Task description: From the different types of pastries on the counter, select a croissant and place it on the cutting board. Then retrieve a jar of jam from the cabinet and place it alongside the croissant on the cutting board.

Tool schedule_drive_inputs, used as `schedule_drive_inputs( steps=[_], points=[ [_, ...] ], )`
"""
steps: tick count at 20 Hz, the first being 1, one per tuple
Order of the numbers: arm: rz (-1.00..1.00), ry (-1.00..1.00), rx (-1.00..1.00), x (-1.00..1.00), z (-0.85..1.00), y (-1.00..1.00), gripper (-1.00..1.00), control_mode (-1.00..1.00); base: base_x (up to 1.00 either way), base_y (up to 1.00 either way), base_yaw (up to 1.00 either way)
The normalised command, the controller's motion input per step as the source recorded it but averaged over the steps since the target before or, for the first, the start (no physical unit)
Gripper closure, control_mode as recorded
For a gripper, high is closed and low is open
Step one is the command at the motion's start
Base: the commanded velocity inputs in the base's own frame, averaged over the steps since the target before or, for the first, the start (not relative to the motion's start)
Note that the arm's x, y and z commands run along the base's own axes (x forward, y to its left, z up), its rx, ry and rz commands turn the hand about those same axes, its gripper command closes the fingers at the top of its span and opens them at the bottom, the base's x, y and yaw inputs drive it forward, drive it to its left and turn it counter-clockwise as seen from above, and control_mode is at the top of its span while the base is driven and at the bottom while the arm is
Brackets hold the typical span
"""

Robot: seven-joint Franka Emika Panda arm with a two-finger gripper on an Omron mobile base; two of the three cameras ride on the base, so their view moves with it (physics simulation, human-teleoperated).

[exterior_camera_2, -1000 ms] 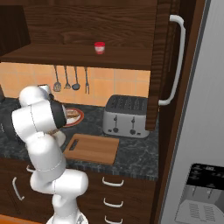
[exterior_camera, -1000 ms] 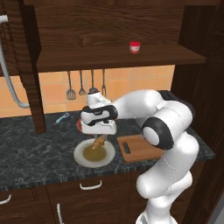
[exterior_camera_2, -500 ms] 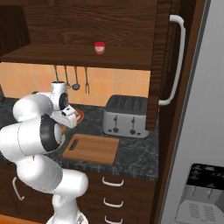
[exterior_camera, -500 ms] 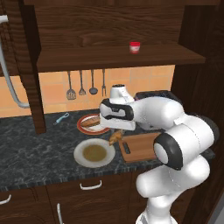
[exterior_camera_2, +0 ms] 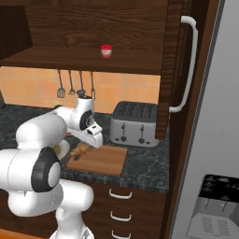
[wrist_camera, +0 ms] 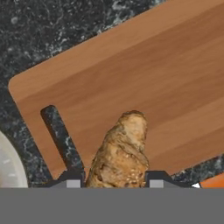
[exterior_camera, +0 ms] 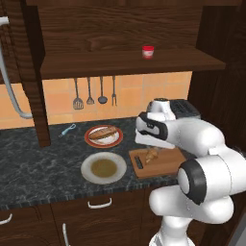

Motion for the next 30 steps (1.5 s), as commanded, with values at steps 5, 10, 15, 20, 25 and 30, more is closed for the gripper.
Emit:
schedule_drive_inputs(
  steps=[5,10,15,20,25,30],
  points=[
    [0.00,0.01,-0.01,0.34,-0.02,-0.07,1.00,-1.00,0.00,0.00,0.00],
    [0.00,0.00,0.00,0.45,-0.34,0.00,1.00,-1.00,0.00,0.00,0.00],
    [0.00,0.00,0.00,0.09,-0.19,0.00,1.00,-1.00,0.00,0.00,0.00],
    [0.00,0.00,0.00,0.04,-0.04,0.00,-1.00,-1.00,0.00,0.00,0.00],
    [0.00,0.00,0.00,0.00,0.04,-0.01,-1.00,-1.00,0.00,0.00,0.00],
    [0.08,-0.12,-0.01,-0.08,0.67,-0.10,-1.00,-1.00,0.00,0.00,0.00]
  ],
)
